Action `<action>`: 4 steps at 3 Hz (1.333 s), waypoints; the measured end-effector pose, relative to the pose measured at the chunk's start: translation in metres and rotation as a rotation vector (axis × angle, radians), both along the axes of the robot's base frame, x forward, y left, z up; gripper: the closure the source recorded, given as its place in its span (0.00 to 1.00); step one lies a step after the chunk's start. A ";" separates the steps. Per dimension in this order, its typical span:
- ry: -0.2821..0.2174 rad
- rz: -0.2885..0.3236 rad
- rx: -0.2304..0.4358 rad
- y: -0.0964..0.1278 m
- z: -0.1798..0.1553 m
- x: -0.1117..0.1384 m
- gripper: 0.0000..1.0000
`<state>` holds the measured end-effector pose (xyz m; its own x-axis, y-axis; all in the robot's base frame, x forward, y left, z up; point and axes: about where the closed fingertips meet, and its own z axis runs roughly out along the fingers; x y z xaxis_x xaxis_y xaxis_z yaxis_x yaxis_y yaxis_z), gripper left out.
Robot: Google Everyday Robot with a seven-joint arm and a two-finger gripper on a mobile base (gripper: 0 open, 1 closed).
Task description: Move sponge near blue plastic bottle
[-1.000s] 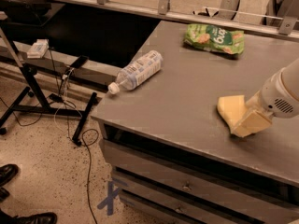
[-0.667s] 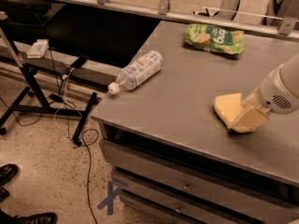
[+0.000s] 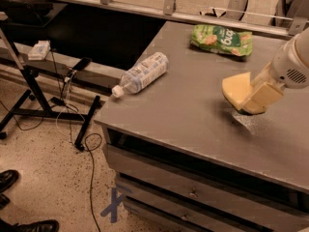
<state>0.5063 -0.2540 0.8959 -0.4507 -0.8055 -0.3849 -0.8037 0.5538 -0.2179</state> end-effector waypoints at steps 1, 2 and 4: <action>0.000 0.000 0.000 0.000 0.000 0.000 1.00; -0.013 0.074 0.026 0.034 -0.002 0.005 1.00; -0.035 0.264 0.134 0.140 -0.012 0.032 1.00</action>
Offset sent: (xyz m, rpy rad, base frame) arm 0.0124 0.0938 -0.0041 0.0755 -0.0392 0.2061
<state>0.5383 -0.1144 0.8841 -0.2169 -0.8341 -0.5072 -0.9169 0.3524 -0.1874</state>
